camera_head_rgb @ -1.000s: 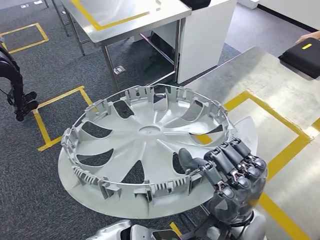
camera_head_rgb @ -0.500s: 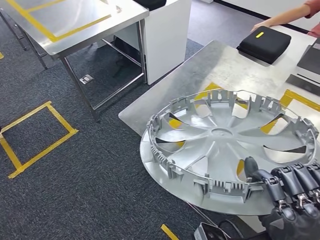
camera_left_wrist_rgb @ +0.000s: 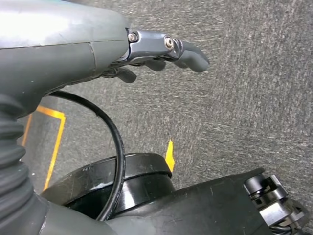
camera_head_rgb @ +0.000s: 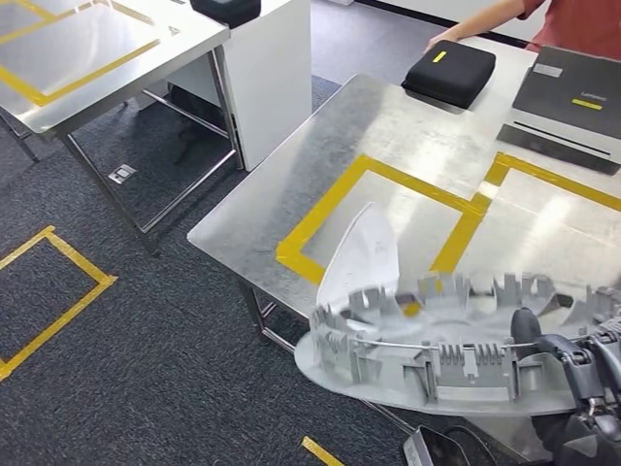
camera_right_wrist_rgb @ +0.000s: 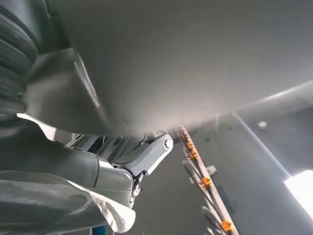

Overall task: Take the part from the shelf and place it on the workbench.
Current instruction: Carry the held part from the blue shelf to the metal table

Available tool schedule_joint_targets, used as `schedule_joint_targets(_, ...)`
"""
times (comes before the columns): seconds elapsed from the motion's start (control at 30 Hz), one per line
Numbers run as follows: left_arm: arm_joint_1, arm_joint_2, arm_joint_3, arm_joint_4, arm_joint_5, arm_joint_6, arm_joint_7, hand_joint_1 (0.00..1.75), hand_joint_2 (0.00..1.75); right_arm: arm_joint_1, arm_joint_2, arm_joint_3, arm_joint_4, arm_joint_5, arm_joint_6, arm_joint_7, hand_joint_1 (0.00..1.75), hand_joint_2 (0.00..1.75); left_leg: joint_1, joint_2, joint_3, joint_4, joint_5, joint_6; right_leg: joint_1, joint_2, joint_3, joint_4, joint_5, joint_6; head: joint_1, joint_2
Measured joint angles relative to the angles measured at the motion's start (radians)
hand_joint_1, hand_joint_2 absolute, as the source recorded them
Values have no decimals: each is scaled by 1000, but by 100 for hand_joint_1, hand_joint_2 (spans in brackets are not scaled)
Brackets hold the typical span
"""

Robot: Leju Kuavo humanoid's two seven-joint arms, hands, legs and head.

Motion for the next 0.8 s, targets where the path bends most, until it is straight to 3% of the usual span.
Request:
schedule_joint_targets(0.07, -1, -2, 9, 2, 7, -1, 11, 0, 175, 2, 2, -4, -6, 0, 0, 0, 175, 175, 2, 7, 10, 2, -10, -9, -2, 23, -2, 1, -2, -14, 0, 0)
schedule_joint_targets(0.13, -4, -4, 18, 2, 18, -3, 24, 0, 175, 4, 5, -9, -12, 0, 0, 0, 175, 175, 5, -24, 2, 45, -48, -17, -4, 44, 0, 0, -1, -25, -5, 0)
schedule_joint_targets(0.2, -11, -6, 27, 2, 31, -4, 34, 0, 175, 4, 7, -14, -16, 0, 0, 1, 175, 175, 6, -61, -37, 164, -114, -19, -3, 64, 2, 0, -1, -34, -9, 0)
schedule_joint_targets(0.23, -15, -8, 30, 2, 38, -4, 40, 0, 175, 4, 8, -17, -17, 1, 0, 0, 175, 175, 6, -66, -59, 233, -142, -17, -1, 77, 3, 0, -2, -36, -9, 0)
schedule_joint_targets(0.27, -18, -9, 34, 2, 46, -4, 46, 0, 175, 4, 8, -19, -17, 0, 0, 0, 175, 175, 5, -68, -72, 280, -155, -15, 2, 89, 4, 0, -2, -38, -9, 0)
schedule_joint_targets(0.3, -20, -11, 39, 2, 55, -3, 52, 0, 175, 5, 8, -21, -17, 0, 0, 0, 175, 175, 5, -69, -74, 296, -147, -10, 5, 103, 6, 0, -3, -39, -9, 0)
schedule_joint_targets(0.37, -19, -14, 52, 3, 78, -1, 63, 0, 175, 5, 8, -24, -18, 0, 0, 0, 175, 175, 4, -80, -40, 217, -77, 1, 8, 130, 10, 1, -3, -39, -9, 0)
schedule_joint_targets(0.43, -17, -16, 69, 9, 106, 1, 74, 0, 175, 6, 8, -27, -21, 0, 0, 0, 175, 175, 3, -129, -1, 103, -14, 10, 8, 153, 5, 2, -1, -36, -8, 0)
schedule_joint_targets(0.5, -16, -19, 86, 19, 134, 5, 80, 0, 175, 6, 9, -30, -22, 0, 0, 0, 175, 175, 1, -161, 12, 52, -4, 13, 5, 169, -7, 5, 6, -26, -7, 0)
schedule_joint_targets(0.57, -17, -23, 100, 23, 153, 9, 82, 0, 175, 10, 10, -32, -26, 0, 0, 1, 175, 175, 0, -146, 19, 24, -10, 16, 2, 179, -19, 7, 13, -14, -7, 0)
schedule_joint_targets(0.63, -18, -27, 109, 25, 167, 13, 84, 0, 175, 12, 10, -35, -32, 0, -1, 2, 175, 175, 4, -128, 29, -5, -14, 22, 3, 147, -40, 30, -5, -5, -4, 0)
schedule_joint_targets(0.7, -17, -28, 117, 29, 184, 18, 84, 0, 175, 12, 11, -39, -36, -1, 0, 3, 175, 175, 4, -105, 32, -17, -12, 28, 3, 99, -87, 126, -54, 3, 1, 0)
schedule_joint_targets(0.77, -17, -29, 123, 34, 202, 22, 83, 0, 175, 13, 11, -45, -37, 0, 0, 3, 175, 175, 0, -79, 33, -18, -14, 32, 1, 82, -142, 245, -94, 9, 3, 0)
schedule_joint_targets(0.8, -17, -29, 125, 36, 209, 25, 83, 0, 175, 13, 11, -49, -37, 0, 0, 3, 175, 175, -1, -65, 35, -17, -16, 33, 1, 79, -153, 270, -92, 11, 3, 0)
